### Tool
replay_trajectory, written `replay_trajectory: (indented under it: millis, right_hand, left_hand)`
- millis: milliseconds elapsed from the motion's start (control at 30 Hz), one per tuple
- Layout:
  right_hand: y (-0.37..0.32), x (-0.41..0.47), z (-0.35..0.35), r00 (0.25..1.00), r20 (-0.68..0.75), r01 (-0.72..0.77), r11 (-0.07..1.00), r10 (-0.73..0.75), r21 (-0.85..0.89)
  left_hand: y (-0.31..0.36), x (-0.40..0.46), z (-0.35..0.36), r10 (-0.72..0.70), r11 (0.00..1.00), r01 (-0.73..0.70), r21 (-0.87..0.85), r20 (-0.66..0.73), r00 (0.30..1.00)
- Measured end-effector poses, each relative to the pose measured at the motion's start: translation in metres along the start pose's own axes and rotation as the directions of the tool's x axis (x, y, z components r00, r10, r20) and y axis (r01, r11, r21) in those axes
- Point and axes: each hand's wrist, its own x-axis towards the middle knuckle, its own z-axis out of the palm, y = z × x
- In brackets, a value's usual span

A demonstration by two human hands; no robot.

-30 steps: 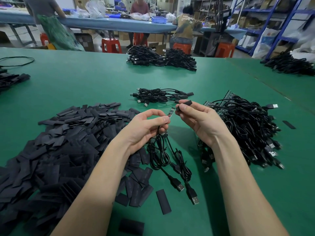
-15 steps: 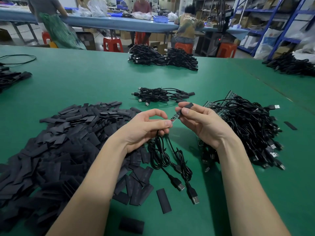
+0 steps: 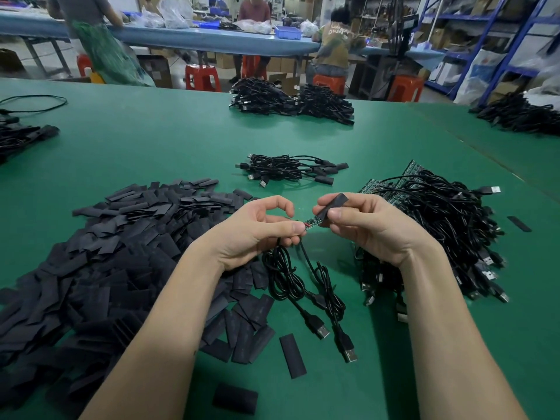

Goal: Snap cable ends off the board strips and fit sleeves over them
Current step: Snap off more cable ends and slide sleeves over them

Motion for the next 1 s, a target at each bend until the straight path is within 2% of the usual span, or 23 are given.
replay_trajectory:
  millis: [100,267,467,733,1000]
  right_hand:
    - [-0.003,0.001,0.0,1.0,0.003,0.025,0.999,-0.025,-0.039]
    - [0.001,0.0,0.001,1.0,0.001,0.023,1.0,-0.023,0.002]
    - [-0.005,0.001,0.001,0.999,-0.023,0.036,0.993,-0.039,-0.111]
    - [-0.002,0.003,0.002,0.999,-0.01,0.051,0.996,-0.052,-0.078]
    - [0.008,0.011,0.009,0.993,-0.075,0.087,0.996,-0.086,0.01]
  left_hand:
    - [0.0,0.001,0.0,0.01,1.0,-0.01,-0.005,-0.021,1.0]
    - [-0.001,0.001,-0.001,0.006,1.0,-0.006,-0.02,-0.004,1.0]
    - [-0.001,0.003,-0.001,0.002,1.0,-0.003,-0.014,-0.054,0.999]
    - [0.0,0.002,0.0,0.013,0.999,-0.016,-0.036,-0.08,0.997]
    - [-0.001,0.004,0.001,0.021,0.999,-0.024,-0.028,-0.114,0.993]
